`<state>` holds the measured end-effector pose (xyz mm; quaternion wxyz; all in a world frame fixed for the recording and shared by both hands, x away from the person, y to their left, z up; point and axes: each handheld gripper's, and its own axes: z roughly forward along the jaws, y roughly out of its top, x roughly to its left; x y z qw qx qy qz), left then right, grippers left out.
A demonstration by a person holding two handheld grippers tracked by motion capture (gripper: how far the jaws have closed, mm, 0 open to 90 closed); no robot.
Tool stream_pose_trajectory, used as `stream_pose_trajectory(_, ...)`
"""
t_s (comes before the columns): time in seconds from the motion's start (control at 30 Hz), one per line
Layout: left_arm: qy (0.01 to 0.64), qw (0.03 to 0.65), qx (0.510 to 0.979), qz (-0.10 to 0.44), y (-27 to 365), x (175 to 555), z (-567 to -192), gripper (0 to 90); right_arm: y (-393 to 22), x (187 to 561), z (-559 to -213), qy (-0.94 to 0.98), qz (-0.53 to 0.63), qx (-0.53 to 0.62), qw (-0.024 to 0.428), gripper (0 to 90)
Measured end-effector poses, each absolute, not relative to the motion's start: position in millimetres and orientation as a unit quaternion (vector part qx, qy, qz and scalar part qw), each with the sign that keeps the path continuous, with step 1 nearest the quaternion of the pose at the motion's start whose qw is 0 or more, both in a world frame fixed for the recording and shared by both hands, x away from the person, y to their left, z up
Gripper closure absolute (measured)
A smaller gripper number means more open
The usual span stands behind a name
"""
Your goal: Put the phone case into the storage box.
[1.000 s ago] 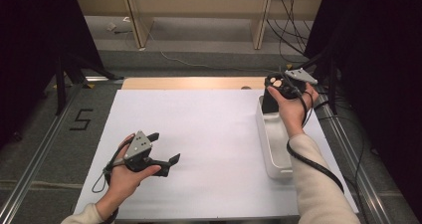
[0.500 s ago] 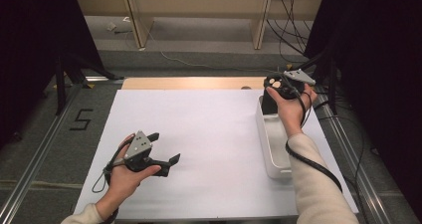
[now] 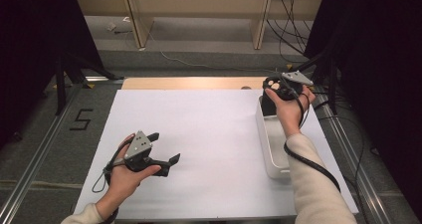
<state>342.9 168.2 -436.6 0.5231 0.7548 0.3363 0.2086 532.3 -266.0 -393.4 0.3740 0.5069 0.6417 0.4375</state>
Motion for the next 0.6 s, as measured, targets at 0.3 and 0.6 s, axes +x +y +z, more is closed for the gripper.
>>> stream_pose_trajectory(0.3,0.336,0.523,0.755,0.208,168.3,343.0,-436.8,0.3,-265.8,534.0,-396.6,0.642,0.436,0.509,0.372,14.7)
stream_pose_trajectory(0.6,0.336,0.522,0.756,0.208,168.4,343.1,-436.9,0.3,-264.4,535.5,-400.0,0.647,0.429,0.509,0.371,14.7)
